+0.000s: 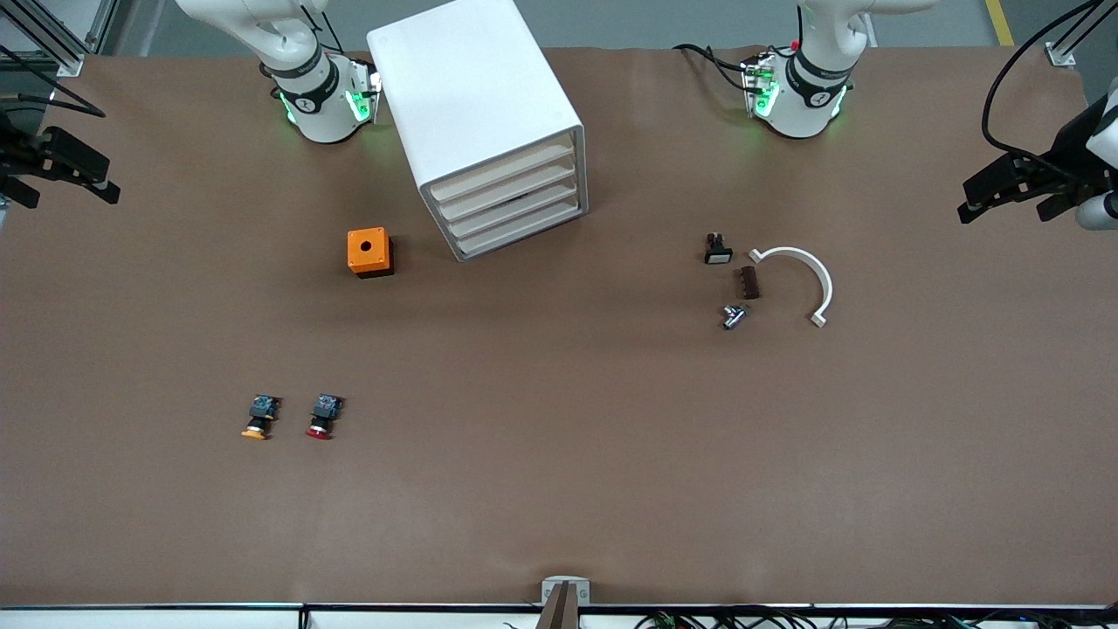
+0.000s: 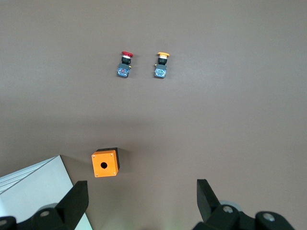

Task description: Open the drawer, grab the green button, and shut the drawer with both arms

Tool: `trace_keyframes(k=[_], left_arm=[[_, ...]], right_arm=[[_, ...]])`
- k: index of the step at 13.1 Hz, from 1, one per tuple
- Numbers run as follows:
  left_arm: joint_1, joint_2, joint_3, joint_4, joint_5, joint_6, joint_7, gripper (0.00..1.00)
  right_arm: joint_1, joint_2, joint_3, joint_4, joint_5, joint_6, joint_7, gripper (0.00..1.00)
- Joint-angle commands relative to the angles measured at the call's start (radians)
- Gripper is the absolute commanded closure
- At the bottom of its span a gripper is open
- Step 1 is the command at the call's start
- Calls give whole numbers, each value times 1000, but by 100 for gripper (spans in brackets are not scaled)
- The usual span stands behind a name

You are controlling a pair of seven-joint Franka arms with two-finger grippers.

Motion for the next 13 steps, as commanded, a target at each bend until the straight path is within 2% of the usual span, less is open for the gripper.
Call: trace_keyframes(k=[1,8,13], left_arm=[[-3,-1,-1,5,7,-11,-2,0],[0,9,0,3,7,-43,-2,0],[25,66,7,5,9,-45,15,0]], right_arm=[[-4,-22,5,-20,-13,1,-8,0],[-4,-20,5,-16,-13,-2,-8,0],[-4,-20,5,-13,-13,-5,-8,0]])
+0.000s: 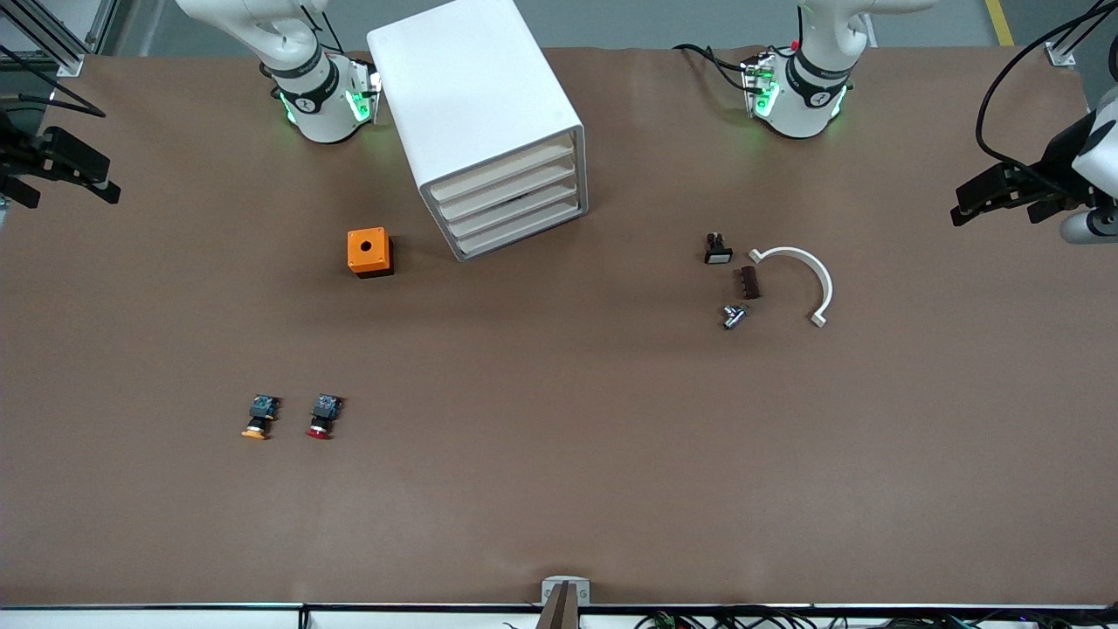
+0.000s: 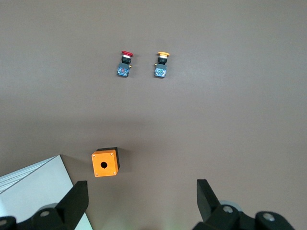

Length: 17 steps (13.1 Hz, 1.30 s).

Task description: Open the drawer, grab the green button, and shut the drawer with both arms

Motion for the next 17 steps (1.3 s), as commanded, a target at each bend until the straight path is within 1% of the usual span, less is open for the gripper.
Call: trace_keyframes(k=[1,6,9,10,12,14,17], left_arm=[[14,51,1,10,9,-11,15,0],[8,210,-1,9,18,-11,-2,0],[-2,281,-7,7,23,-11,-7,0],[-22,303,-8,7,21,-13,-10,0],[-68,329,-8,9,13,-19,-89,0],[-126,366,-14,14,0,-25,-215,0],[-208,410,-16,23,-94,-74,-440,0]], right_arm=[[-4,-20,5,-13,-13,-4,-8,0],[-4,-20,5,-13,-13,-4,-8,0],[-4,-20,5,-13,-13,-4,-8,0],[-5,-20,5,-14,-13,-4,-8,0],[-4,-19,5,-13,-13,-4,-8,0],[-5,-19,5,-13,-13,-2,-8,0],[-5,-19,3,-13,-13,-4,-8,0]])
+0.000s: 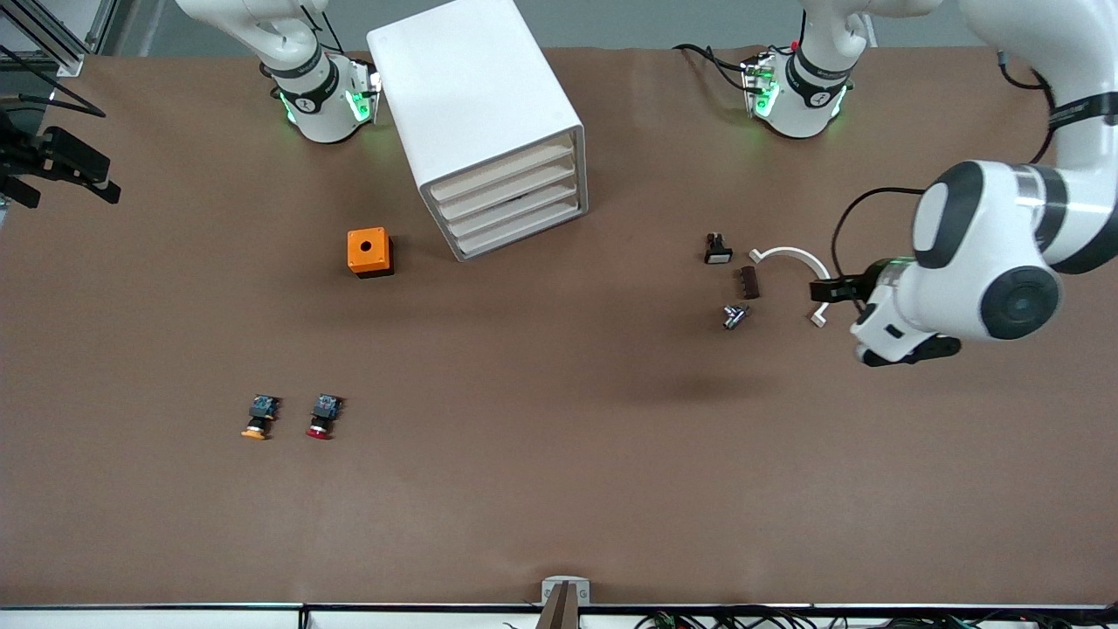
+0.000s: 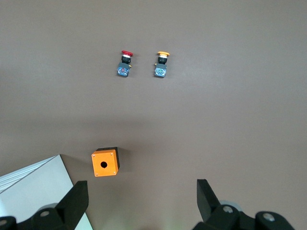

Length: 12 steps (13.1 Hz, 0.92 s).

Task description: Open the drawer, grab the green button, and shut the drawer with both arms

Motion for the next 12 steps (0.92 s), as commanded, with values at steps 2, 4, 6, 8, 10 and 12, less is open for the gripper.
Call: trace_keyframes(k=[2,4,6,8,10,12], left_arm=[[-84,73,0,57,-159,-86,-313,0],[-112,128,0,99,-310,-94,-609,0],[-130,185,-6,126,-443,-94,-835,0],[-136,252,-36,166,-529,-94,-1034,0],[-138,337,-52,209,-621,-94,-1237,0],[-145,413,-53,241,-717,-86,-1406,0]], right_arm=[[-5,-19,4,-11,-13,-3,-8,0],[-5,-19,4,-8,-13,-3,-8,0],[-5,-19,4,-8,-13,-4,-8,0],[-5,-19,4,-8,-13,-3,-8,0],[-5,-19,4,-8,-13,-4,-8,0],[-5,-17,4,-6,-13,-3,-8,0]])
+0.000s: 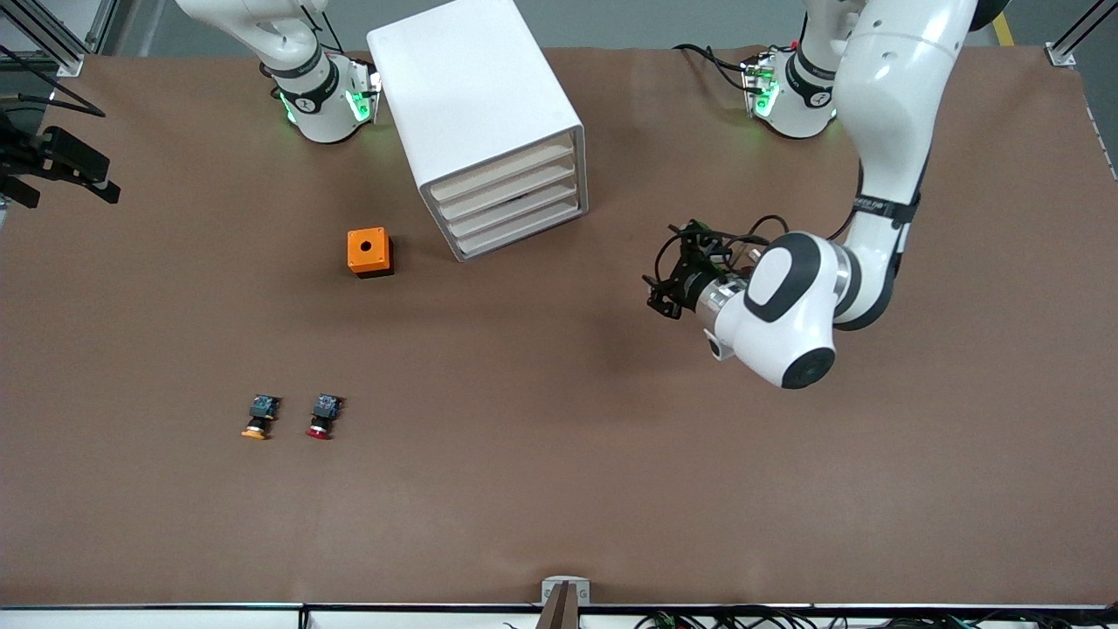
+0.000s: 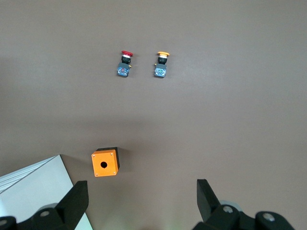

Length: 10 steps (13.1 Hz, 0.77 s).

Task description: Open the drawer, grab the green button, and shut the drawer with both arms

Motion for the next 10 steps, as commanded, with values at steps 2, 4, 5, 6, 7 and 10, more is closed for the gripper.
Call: trace_keyframes(k=[2,4,5,6,7,10], left_arm=[[-18,138,-3,83,-148,-9,-265,0],[-40,184,-16,83,-208,-8,-342,0],[-52,203,-32,82,-213,-8,-367,0],[-60,224,-52,82,-221,-8,-387,0],[-64,243,-64,80,-240,-7,-402,0],[-112,292,-66,79,-303,-7,-460,4]], right_arm=[[-5,-17,4,-9,-13,-4,-8,0],[-5,-17,4,-9,-13,-4,-8,0],[-5,-19,4,-9,-13,-4,-8,0],[-5,-19,4,-9,-15,-3,-8,0],[-5,-17,4,-9,-19,2,-9,0],[-1,-17,7,-9,-61,6,-3,0]])
